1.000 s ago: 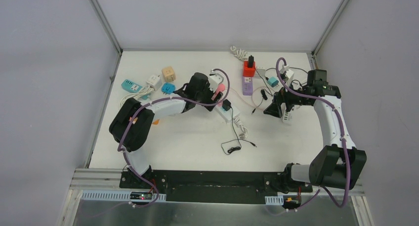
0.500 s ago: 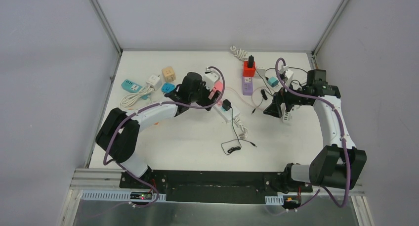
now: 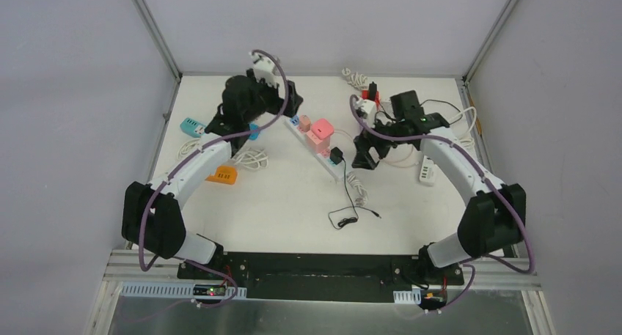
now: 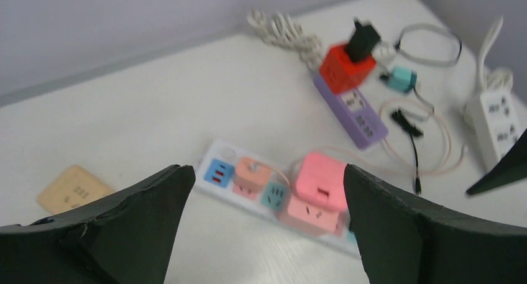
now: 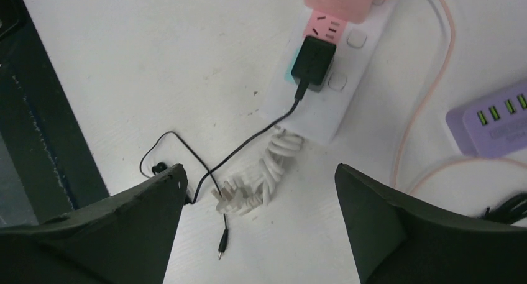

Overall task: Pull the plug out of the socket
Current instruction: Remove the plug from the socket.

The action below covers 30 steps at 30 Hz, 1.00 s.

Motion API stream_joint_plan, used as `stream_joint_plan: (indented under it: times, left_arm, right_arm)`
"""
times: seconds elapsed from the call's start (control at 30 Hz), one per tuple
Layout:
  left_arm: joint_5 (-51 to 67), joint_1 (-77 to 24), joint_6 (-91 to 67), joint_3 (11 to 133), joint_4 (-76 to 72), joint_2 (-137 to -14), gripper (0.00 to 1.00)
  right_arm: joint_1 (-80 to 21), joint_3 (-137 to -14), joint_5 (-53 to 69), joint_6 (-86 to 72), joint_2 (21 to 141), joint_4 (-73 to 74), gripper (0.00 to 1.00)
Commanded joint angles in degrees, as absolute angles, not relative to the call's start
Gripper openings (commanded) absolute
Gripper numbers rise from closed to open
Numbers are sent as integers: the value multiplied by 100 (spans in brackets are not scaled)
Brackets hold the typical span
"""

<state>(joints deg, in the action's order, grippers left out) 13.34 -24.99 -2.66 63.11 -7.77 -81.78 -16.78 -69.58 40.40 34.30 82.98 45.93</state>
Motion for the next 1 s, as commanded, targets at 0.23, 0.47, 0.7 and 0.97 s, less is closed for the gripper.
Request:
stream_joint_plan:
  times: [0.23, 0.47, 0.7, 0.97]
  left_arm:
    - [1824, -1661, -1681, 7847, -1674, -8511, 98]
    - [1367, -1661, -1170, 6868, -1401, -7981, 98]
    - [1287, -1663, -856, 6852, -1213, -7960, 98]
    - [1342, -1661, -771, 6848, -1174, -7959, 98]
  right_arm:
    - [-2807, -8402, 3257, 2757, 10017, 3453, 92]
    - [-2980, -8784, 1091, 1665, 10651, 3631, 84]
    - [-3051, -8598, 932, 1705, 10843, 3537, 82]
    - [-3112, -8543, 1285, 1605, 10951, 3549, 76]
